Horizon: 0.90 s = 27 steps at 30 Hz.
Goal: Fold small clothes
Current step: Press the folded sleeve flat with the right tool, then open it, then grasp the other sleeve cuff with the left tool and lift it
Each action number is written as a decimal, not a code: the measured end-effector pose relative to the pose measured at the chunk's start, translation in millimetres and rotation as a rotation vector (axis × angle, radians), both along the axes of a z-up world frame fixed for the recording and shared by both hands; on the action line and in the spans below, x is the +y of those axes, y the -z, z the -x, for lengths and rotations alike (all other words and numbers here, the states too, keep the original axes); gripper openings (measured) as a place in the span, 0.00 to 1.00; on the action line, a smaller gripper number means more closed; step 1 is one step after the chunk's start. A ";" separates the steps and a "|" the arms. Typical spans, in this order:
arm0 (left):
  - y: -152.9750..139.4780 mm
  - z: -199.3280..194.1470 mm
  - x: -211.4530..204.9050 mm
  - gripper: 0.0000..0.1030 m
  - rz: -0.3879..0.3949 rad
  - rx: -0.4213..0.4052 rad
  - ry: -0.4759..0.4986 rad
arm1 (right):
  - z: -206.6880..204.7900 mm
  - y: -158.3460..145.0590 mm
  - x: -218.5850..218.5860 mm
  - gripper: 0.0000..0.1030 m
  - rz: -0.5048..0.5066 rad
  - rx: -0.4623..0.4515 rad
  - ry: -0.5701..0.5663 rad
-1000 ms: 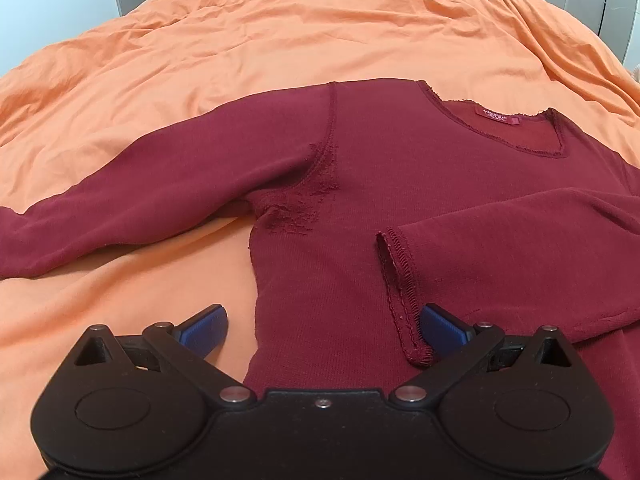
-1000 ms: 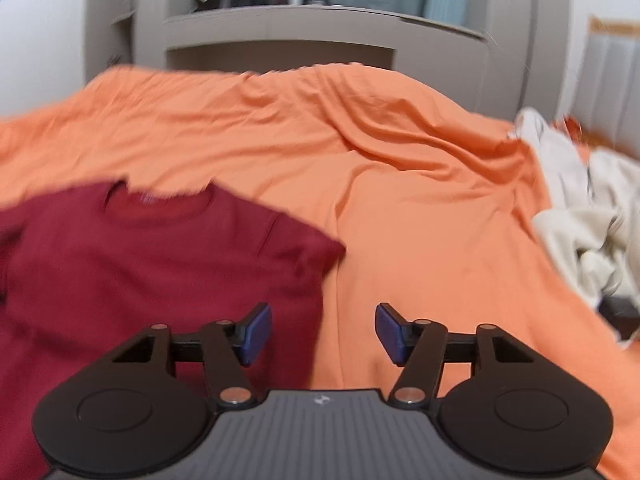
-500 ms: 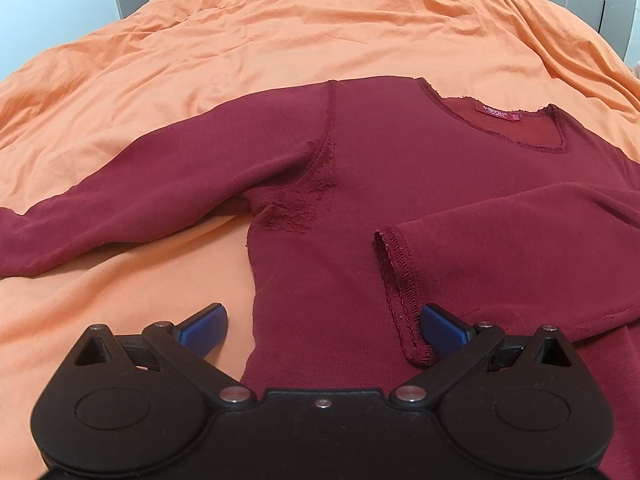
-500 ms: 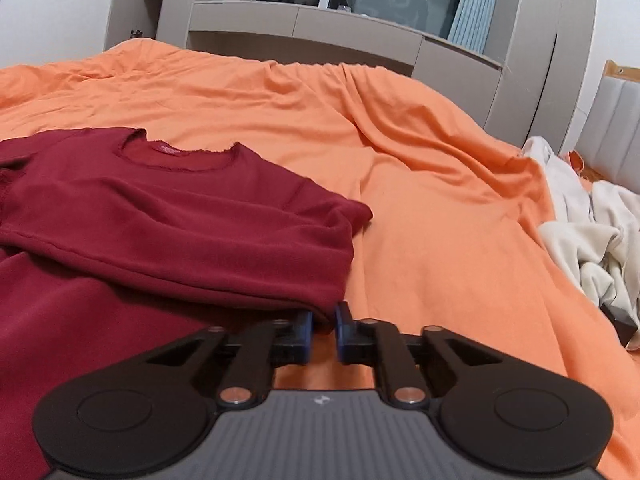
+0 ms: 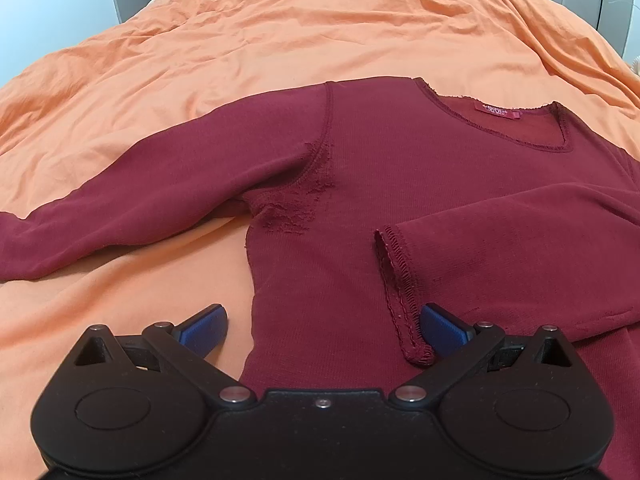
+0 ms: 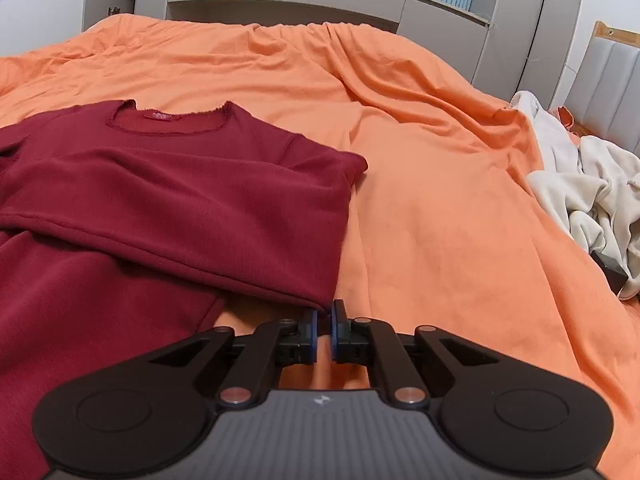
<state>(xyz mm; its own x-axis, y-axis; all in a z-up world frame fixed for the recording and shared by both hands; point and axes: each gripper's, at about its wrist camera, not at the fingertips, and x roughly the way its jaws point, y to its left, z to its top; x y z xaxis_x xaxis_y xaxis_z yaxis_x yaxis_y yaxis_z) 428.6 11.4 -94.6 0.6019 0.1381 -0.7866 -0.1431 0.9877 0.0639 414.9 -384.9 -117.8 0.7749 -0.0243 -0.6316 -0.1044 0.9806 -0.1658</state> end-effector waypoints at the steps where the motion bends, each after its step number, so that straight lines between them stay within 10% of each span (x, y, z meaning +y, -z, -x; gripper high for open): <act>1: -0.2 0.1 0.0 1.00 0.000 -0.001 -0.001 | 1.6 -1.0 -0.4 0.07 -0.006 -0.004 0.008; 4: -3.1 2.2 0.2 1.00 0.002 -0.007 -0.006 | 7.6 -5.9 -5.0 0.17 -0.046 -0.004 0.023; 14: -47.5 37.5 21.7 1.00 0.123 -0.120 -0.076 | 40.1 -42.6 -4.8 0.97 -0.209 -0.107 0.041; 27: -82.0 97.6 195.9 0.99 0.148 -0.194 -0.465 | 49.2 -51.3 8.1 1.00 -0.267 -0.154 -0.004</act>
<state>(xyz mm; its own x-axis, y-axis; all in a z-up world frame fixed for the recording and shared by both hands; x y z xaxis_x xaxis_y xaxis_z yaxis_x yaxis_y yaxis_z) 331.0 207.4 -12.5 0.6400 0.3213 -0.6979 -0.5636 0.8137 -0.1423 365.7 -376.8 -66.5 0.8615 0.1300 -0.4908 -0.1019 0.9913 0.0838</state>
